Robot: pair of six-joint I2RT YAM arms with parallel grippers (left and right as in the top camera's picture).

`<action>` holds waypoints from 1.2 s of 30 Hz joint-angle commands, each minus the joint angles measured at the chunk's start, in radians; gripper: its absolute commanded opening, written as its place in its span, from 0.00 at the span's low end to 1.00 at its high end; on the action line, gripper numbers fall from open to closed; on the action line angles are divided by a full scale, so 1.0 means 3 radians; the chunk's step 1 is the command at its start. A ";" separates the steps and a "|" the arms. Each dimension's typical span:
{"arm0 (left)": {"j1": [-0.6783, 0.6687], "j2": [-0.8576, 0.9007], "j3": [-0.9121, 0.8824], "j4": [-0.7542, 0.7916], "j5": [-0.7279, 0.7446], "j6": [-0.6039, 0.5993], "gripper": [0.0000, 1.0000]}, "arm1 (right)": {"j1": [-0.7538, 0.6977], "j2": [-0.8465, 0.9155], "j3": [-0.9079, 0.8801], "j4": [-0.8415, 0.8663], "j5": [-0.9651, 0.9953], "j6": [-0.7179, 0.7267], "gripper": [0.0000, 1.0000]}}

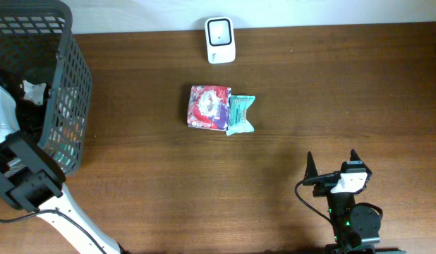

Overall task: Scan the item barcode
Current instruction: 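Reach left gripper into basket and grasp white Pantene tube, then carry Pantene tube past scanner and place right of packets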

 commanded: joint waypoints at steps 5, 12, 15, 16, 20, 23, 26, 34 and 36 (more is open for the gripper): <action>0.0000 -0.0004 0.0289 -0.0020 -0.0135 -0.0553 0.00 | -0.0022 -0.0019 -0.0019 -0.0025 0.0017 0.0003 0.99; 0.0000 -0.0009 0.2082 -0.0680 0.0134 -0.1586 0.00 | -0.0022 -0.0019 -0.0019 -0.0025 0.0017 0.0003 0.99; -0.0004 -0.0009 0.2958 -0.0704 0.0743 -0.2104 0.00 | -0.0022 -0.0019 -0.0019 -0.0025 0.0017 0.0003 0.99; -0.0008 -0.0009 0.3239 -0.0692 0.0921 -0.2319 0.00 | -0.0022 -0.0019 -0.0019 -0.0025 0.0017 0.0003 0.99; -0.0019 -0.0191 0.3620 -0.0521 0.1540 -0.3311 0.00 | -0.0022 -0.0019 -0.0019 -0.0025 0.0017 0.0003 0.99; -0.0216 -0.0276 0.3620 -0.0446 0.2125 -0.3353 0.00 | -0.0022 -0.0019 -0.0019 -0.0025 0.0017 0.0003 0.99; -0.0741 -0.0275 0.3607 -0.0702 0.2205 -0.3349 0.00 | -0.0022 -0.0019 -0.0019 -0.0025 0.0017 0.0003 0.99; -0.2714 -0.0268 0.3123 -0.1106 0.0001 -0.3352 0.00 | -0.0022 -0.0019 -0.0019 -0.0025 0.0017 0.0003 0.99; -0.3152 -0.0264 0.2675 -0.0867 -0.0253 -0.3352 0.00 | -0.0022 -0.0019 -0.0019 -0.0025 0.0017 0.0003 0.99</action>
